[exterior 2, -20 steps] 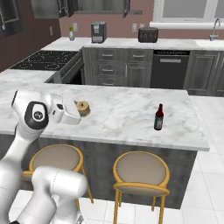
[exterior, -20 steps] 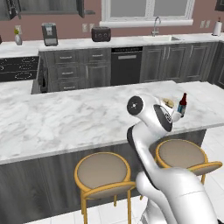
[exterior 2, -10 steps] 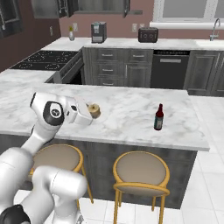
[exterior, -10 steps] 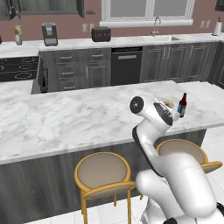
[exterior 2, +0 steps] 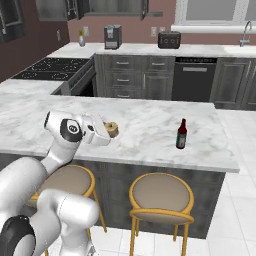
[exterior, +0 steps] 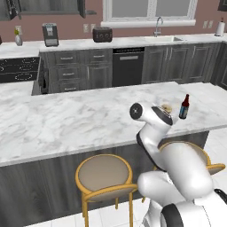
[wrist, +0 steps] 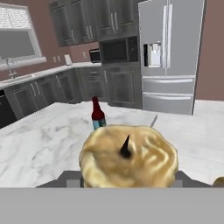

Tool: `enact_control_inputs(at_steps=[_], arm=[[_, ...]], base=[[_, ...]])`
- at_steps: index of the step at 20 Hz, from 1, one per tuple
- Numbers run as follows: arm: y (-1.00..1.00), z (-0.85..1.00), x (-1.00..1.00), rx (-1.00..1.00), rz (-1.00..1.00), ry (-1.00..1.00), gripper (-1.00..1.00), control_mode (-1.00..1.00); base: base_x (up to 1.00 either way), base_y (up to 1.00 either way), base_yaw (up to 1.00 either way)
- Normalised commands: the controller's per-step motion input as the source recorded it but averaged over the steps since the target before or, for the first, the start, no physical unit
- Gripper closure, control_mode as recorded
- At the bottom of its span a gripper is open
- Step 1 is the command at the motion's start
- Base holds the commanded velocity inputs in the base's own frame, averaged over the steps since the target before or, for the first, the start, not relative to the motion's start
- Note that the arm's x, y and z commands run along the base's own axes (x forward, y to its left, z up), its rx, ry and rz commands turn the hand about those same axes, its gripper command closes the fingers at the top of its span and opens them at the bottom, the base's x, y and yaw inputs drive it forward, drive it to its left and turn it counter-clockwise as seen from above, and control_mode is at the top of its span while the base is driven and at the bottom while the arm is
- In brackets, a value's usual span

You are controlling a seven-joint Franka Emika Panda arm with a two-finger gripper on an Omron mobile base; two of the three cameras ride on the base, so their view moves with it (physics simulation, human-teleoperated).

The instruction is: Get the candle and the beer from the cabinet and move them to the dining counter.

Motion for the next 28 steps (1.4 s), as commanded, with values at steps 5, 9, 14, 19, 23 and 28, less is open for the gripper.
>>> enact_control_inputs(at_steps=[5, 9, 14, 19, 23, 28], arm=[[-0.01, -0.03, 0.35, 0.03, 0.00, 0.00, 1.00, -1.00], [0.00, -0.07, 0.31, 0.02, 0.00, 0.01, 1.00, -1.00], [0.00, -0.09, 0.27, 0.06, 0.00, 0.02, 1.00, -1.00], [0.00, -0.10, 0.24, 0.06, 0.00, 0.03, 1.00, -1.00], [0.00, -0.15, 0.27, 0.02, 0.00, 0.01, 1.00, -1.00], [0.00, -0.26, 0.26, 0.00, 0.00, 0.00, 1.00, -1.00]], base=[[0.00, 0.00, 0.00], [0.00, 0.00, 0.00], [0.00, 0.00, 0.00], [0.00, 0.00, 0.00], [0.00, 0.00, 0.00], [0.00, 0.00, 0.00]])
